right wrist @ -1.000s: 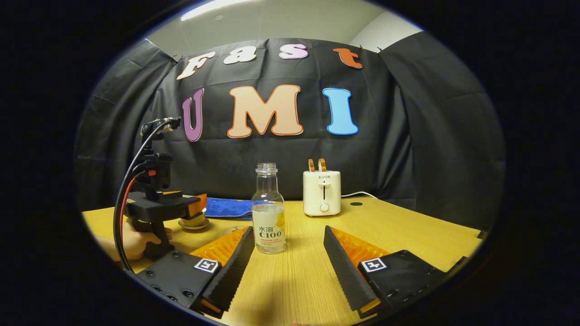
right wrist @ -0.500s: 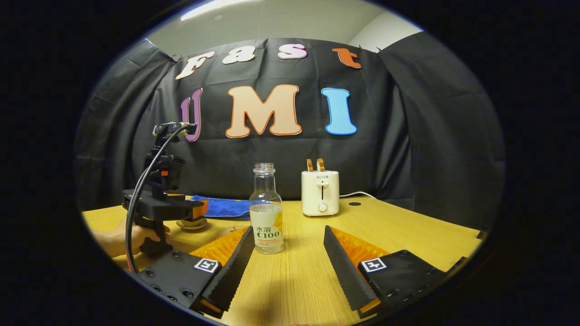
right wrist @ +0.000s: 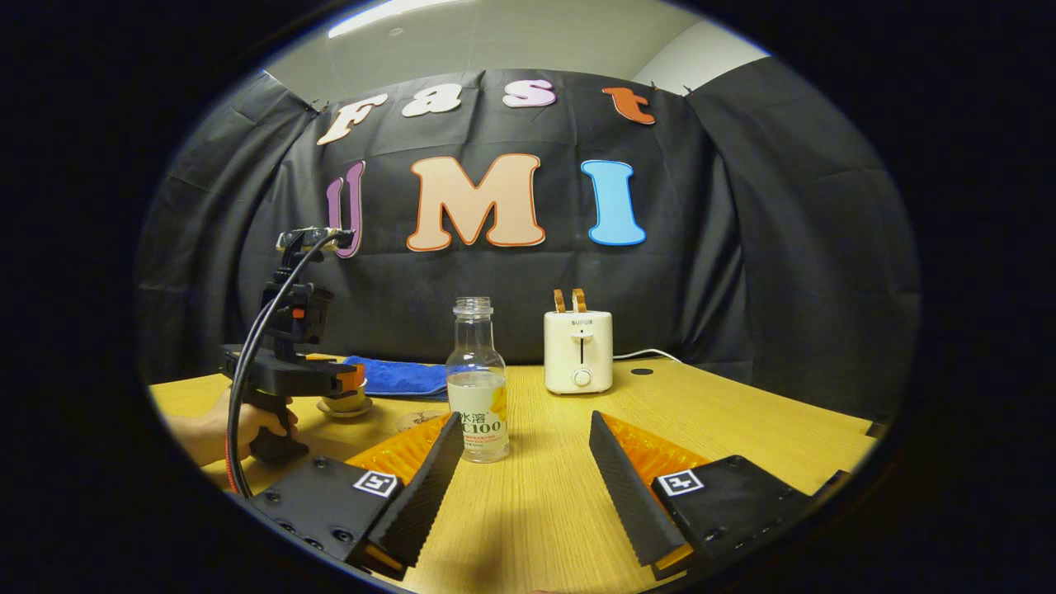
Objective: Open the teacup lid with one hand, grasp the water bottle and pour water into the teacup with the other hand; after pouring, place the water bottle on the coaster and then close the teacup lid.
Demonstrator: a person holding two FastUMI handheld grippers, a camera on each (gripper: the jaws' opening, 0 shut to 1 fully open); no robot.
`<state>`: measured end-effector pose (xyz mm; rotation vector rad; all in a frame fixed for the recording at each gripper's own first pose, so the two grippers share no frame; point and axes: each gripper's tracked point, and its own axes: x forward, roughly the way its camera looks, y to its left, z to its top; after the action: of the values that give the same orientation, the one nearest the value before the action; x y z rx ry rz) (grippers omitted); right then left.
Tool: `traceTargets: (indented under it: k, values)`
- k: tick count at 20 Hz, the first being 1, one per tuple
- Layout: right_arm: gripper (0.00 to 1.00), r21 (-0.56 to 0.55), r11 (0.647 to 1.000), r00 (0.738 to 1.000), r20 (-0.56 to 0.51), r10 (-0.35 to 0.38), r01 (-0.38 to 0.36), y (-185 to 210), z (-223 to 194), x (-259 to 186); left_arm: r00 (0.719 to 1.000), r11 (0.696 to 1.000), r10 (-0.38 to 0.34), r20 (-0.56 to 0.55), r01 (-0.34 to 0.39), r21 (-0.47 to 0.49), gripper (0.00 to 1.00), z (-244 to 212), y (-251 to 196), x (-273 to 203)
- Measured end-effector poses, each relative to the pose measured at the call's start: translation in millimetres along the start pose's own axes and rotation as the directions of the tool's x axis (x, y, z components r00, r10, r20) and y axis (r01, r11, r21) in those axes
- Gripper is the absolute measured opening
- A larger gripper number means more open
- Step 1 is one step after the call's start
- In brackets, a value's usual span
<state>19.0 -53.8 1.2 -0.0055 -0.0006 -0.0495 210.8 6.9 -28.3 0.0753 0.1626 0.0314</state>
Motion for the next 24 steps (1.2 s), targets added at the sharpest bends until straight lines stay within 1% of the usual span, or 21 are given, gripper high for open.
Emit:
traceTargets:
  k: [1,3,4,6,9,11,14,17,19,21,23,24]
  values:
    - [0.97,0.000,1.000,1.000,0.000,0.000,0.000,1,0,1,1.000,1.000,0.004,0.000,-0.004,0.000,0.55,-1,1,0]
    - [0.97,0.000,1.000,1.000,0.000,0.000,0.000,0,0,0,1.000,1.000,0.013,0.003,-0.013,0.000,0.44,-1,6,-2]
    - [0.97,0.000,1.000,1.000,0.001,0.000,0.000,0,-1,0,1.000,1.000,0.012,0.002,-0.012,0.001,0.36,-1,6,-2]
    - [0.97,-0.001,1.000,1.000,0.000,0.000,0.000,0,-1,0,1.000,1.000,0.005,-0.005,-0.005,0.006,0.29,-2,5,-2]
    - [0.97,0.000,1.000,1.000,0.001,0.000,0.000,0,-1,0,1.000,1.000,-0.011,-0.016,0.011,0.023,0.28,-5,5,-5]
    - [0.98,0.000,1.000,1.000,0.001,0.000,0.000,0,0,1,1.000,0.999,-0.024,-0.002,0.024,0.027,0.27,-3,6,-8]
    - [0.97,0.000,1.000,1.000,0.002,0.000,0.000,0,-1,0,0.999,1.000,0.000,0.041,0.000,-0.007,0.27,3,15,-10]
    - [0.97,0.000,1.000,1.000,0.003,0.001,-0.001,0,0,1,0.997,0.999,-0.028,0.073,0.030,-0.023,0.25,6,11,-15]
    - [0.97,0.000,1.000,1.000,0.003,0.000,0.000,-1,-1,2,0.993,0.999,-0.024,0.117,0.028,-0.026,0.24,12,15,-21]
    - [0.97,0.000,1.000,1.000,0.004,-0.003,0.003,-1,0,2,0.986,0.999,-0.041,0.160,0.044,-0.018,0.24,18,14,-28]
    - [0.97,0.000,1.000,1.000,0.004,-0.001,0.001,1,0,5,0.987,0.997,-0.071,0.144,0.071,0.005,0.24,12,15,-34]
    - [0.97,0.000,1.000,1.000,0.003,0.006,-0.006,3,-1,6,0.986,0.997,-0.073,0.151,0.071,0.020,0.24,13,19,-38]
